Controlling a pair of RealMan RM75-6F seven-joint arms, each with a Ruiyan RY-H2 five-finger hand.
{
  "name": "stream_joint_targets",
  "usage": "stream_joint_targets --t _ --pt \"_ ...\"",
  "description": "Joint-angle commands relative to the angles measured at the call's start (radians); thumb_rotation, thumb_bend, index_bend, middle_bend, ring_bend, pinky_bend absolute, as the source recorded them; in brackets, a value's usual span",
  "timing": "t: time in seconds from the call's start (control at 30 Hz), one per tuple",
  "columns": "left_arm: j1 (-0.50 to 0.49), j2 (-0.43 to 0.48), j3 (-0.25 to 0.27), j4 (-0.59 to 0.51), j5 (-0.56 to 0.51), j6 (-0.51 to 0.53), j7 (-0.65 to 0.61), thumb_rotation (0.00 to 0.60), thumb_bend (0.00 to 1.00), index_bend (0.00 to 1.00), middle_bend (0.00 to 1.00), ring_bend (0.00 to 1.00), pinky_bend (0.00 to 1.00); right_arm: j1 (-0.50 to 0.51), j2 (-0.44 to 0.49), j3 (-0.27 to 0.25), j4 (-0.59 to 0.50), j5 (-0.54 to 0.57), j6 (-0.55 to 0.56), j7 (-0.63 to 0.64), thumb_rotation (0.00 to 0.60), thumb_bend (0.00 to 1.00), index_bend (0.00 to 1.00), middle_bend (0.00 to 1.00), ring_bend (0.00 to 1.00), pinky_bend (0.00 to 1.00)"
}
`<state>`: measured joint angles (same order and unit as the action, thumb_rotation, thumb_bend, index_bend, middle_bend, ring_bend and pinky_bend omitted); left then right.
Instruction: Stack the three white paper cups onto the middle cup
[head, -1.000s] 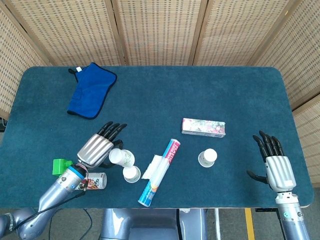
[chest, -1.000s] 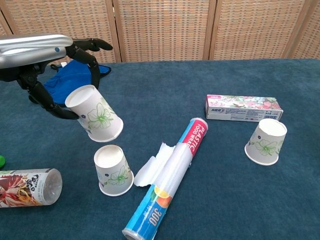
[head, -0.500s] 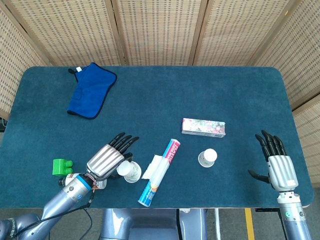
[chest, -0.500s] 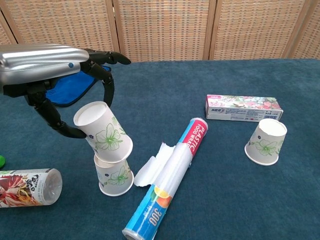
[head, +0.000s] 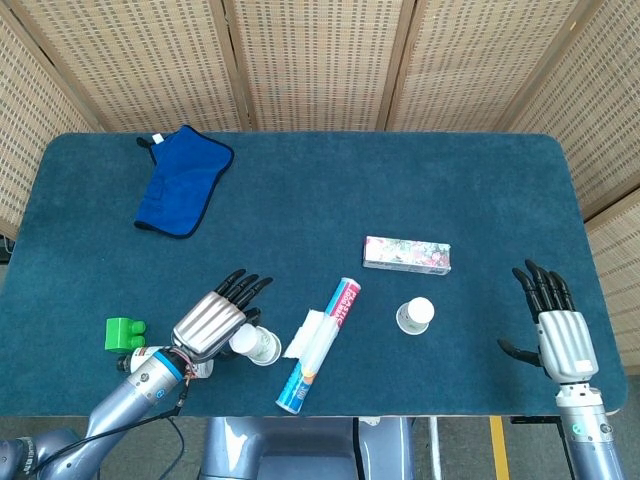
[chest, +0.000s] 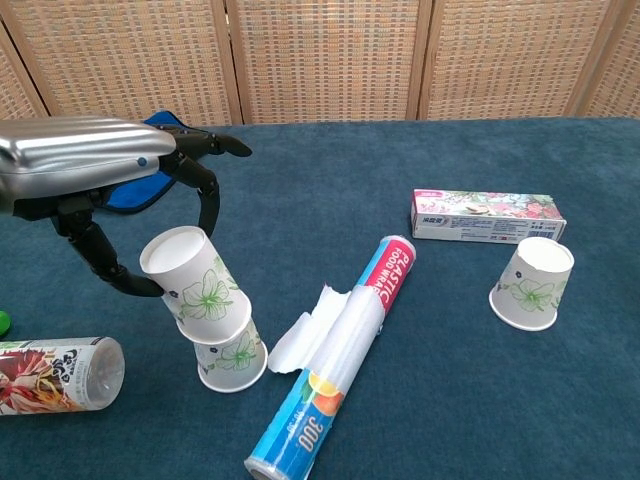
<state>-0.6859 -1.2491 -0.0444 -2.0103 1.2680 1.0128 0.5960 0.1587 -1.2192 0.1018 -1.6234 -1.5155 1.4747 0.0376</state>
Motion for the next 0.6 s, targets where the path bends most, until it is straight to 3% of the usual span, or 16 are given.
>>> stream_joint_targets --t 0.03,0.23,0.47,0.6 --pt "-0.003 -0.004 0.001 0.003 -0.007 -0.001 0.008 0.600 0.22 0.50 0.00 0.00 0.00 0.001 -0.001 -0.001 0.000 -0.001 -0.002 -0.003 0.600 0.08 0.00 0.00 0.00 0.00" --pt "-0.008 -0.034 0.001 0.025 -0.017 0.007 0.025 0.600 0.22 0.45 0.00 0.00 0.00 0.000 0.000 -0.001 -0.003 -0.001 -0.001 -0.001 0.600 0.08 0.00 0.00 0.00 0.00" --pt "-0.009 -0.059 0.008 0.043 -0.022 0.009 0.025 0.600 0.21 0.24 0.00 0.00 0.00 0.000 0.002 0.000 -0.001 0.002 -0.002 0.004 0.600 0.08 0.00 0.00 0.00 0.00" --pt "0.007 -0.057 0.006 0.044 0.000 0.035 -0.020 0.600 0.20 0.17 0.00 0.00 0.00 0.001 0.003 -0.001 0.000 0.000 -0.004 0.005 0.600 0.08 0.00 0.00 0.00 0.00"
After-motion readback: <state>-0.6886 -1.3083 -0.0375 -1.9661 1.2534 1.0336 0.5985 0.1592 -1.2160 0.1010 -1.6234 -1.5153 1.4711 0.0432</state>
